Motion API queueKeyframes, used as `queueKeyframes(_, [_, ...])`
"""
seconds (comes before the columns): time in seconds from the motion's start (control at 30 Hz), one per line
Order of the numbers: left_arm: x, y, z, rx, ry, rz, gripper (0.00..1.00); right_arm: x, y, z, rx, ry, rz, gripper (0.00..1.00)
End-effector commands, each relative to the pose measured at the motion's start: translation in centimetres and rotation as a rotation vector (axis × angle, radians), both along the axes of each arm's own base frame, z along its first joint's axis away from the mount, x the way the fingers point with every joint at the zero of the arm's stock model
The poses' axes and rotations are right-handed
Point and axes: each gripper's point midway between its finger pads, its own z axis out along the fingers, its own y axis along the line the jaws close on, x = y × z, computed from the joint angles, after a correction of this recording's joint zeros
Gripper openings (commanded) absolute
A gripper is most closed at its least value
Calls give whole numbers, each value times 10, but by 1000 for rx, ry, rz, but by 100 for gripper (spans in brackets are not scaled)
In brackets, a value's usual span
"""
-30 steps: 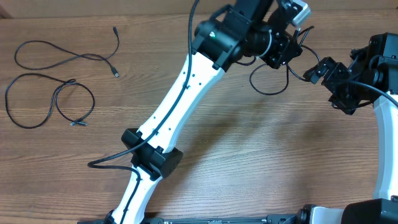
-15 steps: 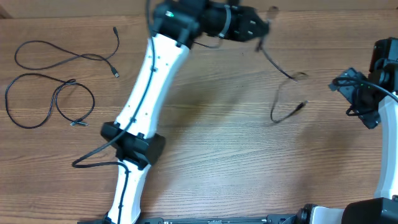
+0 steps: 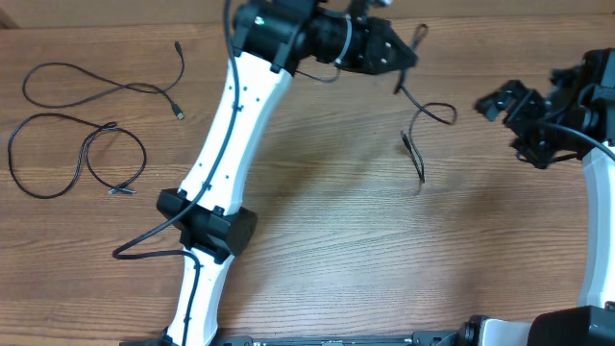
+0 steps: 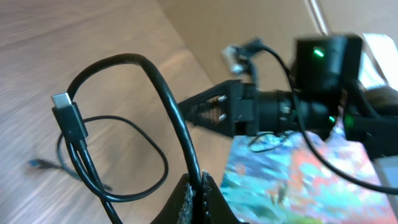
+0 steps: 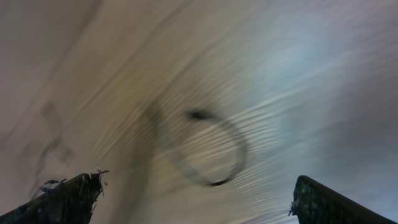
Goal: Untangle cables
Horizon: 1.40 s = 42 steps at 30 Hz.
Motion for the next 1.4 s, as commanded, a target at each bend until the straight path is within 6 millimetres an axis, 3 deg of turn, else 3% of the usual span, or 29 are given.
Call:
queueKeyframes(0.0, [-32, -14, 28, -75, -42, -107, 4, 1, 56, 22, 175, -125, 270, 100])
queueKeyframes(0.2, [-35, -24, 22, -41, -60, -94, 4, 4, 82, 28, 188, -159, 351, 100])
queueKeyframes(0.5, [-25, -16, 0, 75, -34, -1, 4, 9, 99, 41, 240, -228, 414, 100])
queueKeyframes(0.6, [-30, -19, 3, 56, -26, -26, 4, 12, 102, 45, 254, -251, 427, 100])
queueKeyframes(0.73, [-52, -29, 18, -32, -6, -133, 4, 13, 101, 45, 242, -251, 423, 100])
queueKeyframes(0.8, [-63, -33, 27, -78, 18, -189, 4, 16, 93, 39, 198, -235, 385, 100])
queueKeyframes(0.87, [-77, -35, 39, -134, 74, -253, 4, 22, 70, 25, 110, -166, 238, 100])
queueKeyframes(0.97, [-89, -33, 48, -179, 118, -316, 4, 26, 63, 23, 79, -161, 202, 100])
queueKeyframes(1.1, [-92, -29, 54, -208, 133, -348, 4, 28, 41, 15, -2, -121, 88, 100])
queueKeyframes(1.17, [-84, -26, 51, -196, 125, -317, 4, 26, 21, 7, -60, -72, -26, 100])
queueKeyframes(1.2, [-69, -22, 43, -155, 109, -247, 4, 20, 0, 0, -116, -19, -142, 100])
queueKeyframes(1.37, [-17, 7, -8, 103, 106, 67, 4, 1, -48, -9, -257, 69, -343, 100])
